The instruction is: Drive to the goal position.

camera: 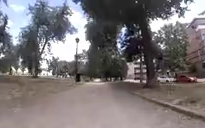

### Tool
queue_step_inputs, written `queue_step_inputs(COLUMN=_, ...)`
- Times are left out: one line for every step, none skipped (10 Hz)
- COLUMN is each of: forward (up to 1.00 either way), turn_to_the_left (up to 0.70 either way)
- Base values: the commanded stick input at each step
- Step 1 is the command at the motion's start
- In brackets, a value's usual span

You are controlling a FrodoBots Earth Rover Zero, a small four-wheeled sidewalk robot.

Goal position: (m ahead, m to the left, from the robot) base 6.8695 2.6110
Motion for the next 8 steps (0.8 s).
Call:
queue_step_inputs(forward=1.0, turn_to_the_left=0.0)
queue_step_inputs(forward=1.0, turn_to_the_left=0.0)
queue_step_inputs(forward=1.0, turn_to_the_left=0.0)
queue_step_inputs(forward=1.0, turn_to_the_left=0.0)
queue_step_inputs(forward=1.0, turn_to_the_left=0.0)
queue_step_inputs(forward=1.0, turn_to_the_left=0.0)
queue_step_inputs(forward=1.0, turn_to_the_left=0.35)
queue_step_inputs(forward=1.0, turn_to_the_left=0.32)
